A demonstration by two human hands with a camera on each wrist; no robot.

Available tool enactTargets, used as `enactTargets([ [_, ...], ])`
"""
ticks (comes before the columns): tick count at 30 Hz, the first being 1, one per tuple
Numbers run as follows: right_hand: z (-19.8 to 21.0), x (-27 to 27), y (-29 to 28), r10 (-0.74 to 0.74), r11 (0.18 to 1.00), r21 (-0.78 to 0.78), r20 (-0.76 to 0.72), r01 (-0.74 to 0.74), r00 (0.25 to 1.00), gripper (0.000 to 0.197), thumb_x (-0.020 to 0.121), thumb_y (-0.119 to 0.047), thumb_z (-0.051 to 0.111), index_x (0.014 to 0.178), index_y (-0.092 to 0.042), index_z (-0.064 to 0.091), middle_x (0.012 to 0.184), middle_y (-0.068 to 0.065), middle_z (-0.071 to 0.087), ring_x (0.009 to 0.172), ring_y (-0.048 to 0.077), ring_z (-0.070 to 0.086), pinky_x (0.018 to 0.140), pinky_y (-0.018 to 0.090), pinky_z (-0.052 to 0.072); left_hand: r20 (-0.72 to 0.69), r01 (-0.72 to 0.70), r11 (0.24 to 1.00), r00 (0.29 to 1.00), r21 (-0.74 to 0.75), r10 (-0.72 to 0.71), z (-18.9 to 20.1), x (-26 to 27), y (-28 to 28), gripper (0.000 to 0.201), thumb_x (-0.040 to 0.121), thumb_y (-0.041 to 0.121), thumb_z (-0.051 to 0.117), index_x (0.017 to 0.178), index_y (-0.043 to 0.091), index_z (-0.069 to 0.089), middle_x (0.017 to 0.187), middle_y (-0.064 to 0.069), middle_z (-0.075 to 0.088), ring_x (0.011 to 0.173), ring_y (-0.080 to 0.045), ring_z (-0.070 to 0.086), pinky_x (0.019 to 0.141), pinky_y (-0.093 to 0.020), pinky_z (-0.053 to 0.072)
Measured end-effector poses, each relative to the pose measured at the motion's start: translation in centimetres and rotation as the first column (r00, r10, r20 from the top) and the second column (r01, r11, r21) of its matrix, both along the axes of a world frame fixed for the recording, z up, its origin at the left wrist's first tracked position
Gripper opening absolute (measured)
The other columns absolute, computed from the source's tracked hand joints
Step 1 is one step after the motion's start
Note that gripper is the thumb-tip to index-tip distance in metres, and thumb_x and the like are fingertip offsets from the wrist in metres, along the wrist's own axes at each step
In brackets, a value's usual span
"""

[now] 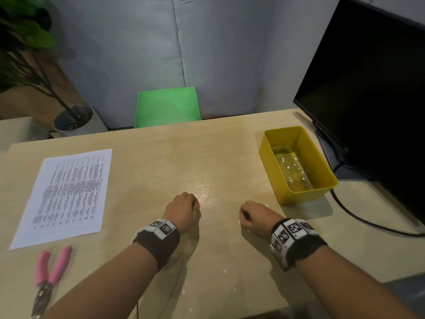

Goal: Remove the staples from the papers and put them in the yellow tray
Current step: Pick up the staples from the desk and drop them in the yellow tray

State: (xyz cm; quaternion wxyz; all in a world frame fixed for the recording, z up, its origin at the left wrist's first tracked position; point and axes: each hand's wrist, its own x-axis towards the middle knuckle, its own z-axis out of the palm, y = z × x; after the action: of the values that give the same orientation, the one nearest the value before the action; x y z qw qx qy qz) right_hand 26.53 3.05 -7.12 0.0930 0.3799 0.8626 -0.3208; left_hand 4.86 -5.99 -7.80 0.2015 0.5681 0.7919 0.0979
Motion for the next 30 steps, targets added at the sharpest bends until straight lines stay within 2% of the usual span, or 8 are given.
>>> enactTargets([
  [4, 0.2, 0.5, 0.7, -0.042, 0.999, 0.003, -0.031, 0.043, 0.999, 0.018, 0.092, -0.02, 0.047, 0.099, -0.008, 0.059, 0.1, 0.01, 0.057, 0.088, 0.022, 0.054, 0.079, 0.028, 0.044, 0.043, -0.007, 1.0, 0.999, 0.025, 0.005, 0.5, 0.1, 0.3, 0.011, 0.09, 0.015, 0.043, 0.083, 0.021, 0.049, 0.101, -0.003, 0.057, 0.095, -0.024, 0.052, 0.079, -0.033, 0.04],
  [9, 0.2, 0.7, 0.4, 0.021, 1.0, 0.013, -0.038, -0.021, 0.999, 0.017, 0.089, -0.027, 0.057, 0.101, -0.016, 0.062, 0.102, 0.001, 0.059, 0.092, 0.016, 0.055, 0.082, 0.025, 0.046, 0.055, 0.001, 0.999, 0.999, 0.032, -0.003, 0.6, 0.6, 0.7, 0.012, 0.09, 0.015, 0.043, 0.082, 0.023, 0.048, 0.099, -0.001, 0.056, 0.094, -0.024, 0.051, 0.079, -0.034, 0.042],
  [13, 0.1, 0.5, 0.0, 0.038, 0.998, 0.055, -0.022, -0.037, 0.999, 0.019, 0.087, -0.029, 0.061, 0.101, -0.018, 0.068, 0.104, 0.0, 0.058, 0.093, 0.017, 0.056, 0.081, 0.028, 0.047, 0.059, 0.009, 0.999, 0.998, 0.041, -0.011, 0.5, 1.0, 0.8, 0.012, 0.09, 0.014, 0.043, 0.083, 0.022, 0.049, 0.099, -0.001, 0.056, 0.093, -0.023, 0.051, 0.076, -0.031, 0.038],
  [18, 0.0, 0.0, -0.1, 0.049, 0.994, 0.102, -0.011, -0.047, 0.999, 0.021, 0.089, -0.027, 0.058, 0.101, -0.016, 0.072, 0.104, 0.001, 0.059, 0.093, 0.019, 0.058, 0.082, 0.032, 0.049, 0.04, 0.003, 0.999, 0.999, 0.042, -0.005, 0.3, 1.2, 0.7, 0.014, 0.091, 0.016, 0.043, 0.092, 0.015, 0.057, 0.101, -0.002, 0.056, 0.094, -0.024, 0.051, 0.077, -0.032, 0.039],
  [30, -0.5, -0.4, -0.8, 0.076, 0.988, 0.134, 0.054, -0.083, 0.996, 0.026, 0.093, -0.023, 0.049, 0.102, -0.008, 0.068, 0.105, 0.007, 0.056, 0.089, 0.026, 0.058, 0.08, 0.034, 0.05, 0.032, 0.005, 1.0, 0.999, 0.004, -0.006, 0.2, 1.5, 0.6, 0.018, 0.093, 0.018, 0.041, 0.098, 0.012, 0.057, 0.105, -0.005, 0.057, 0.097, -0.024, 0.051, 0.082, -0.035, 0.043],
])
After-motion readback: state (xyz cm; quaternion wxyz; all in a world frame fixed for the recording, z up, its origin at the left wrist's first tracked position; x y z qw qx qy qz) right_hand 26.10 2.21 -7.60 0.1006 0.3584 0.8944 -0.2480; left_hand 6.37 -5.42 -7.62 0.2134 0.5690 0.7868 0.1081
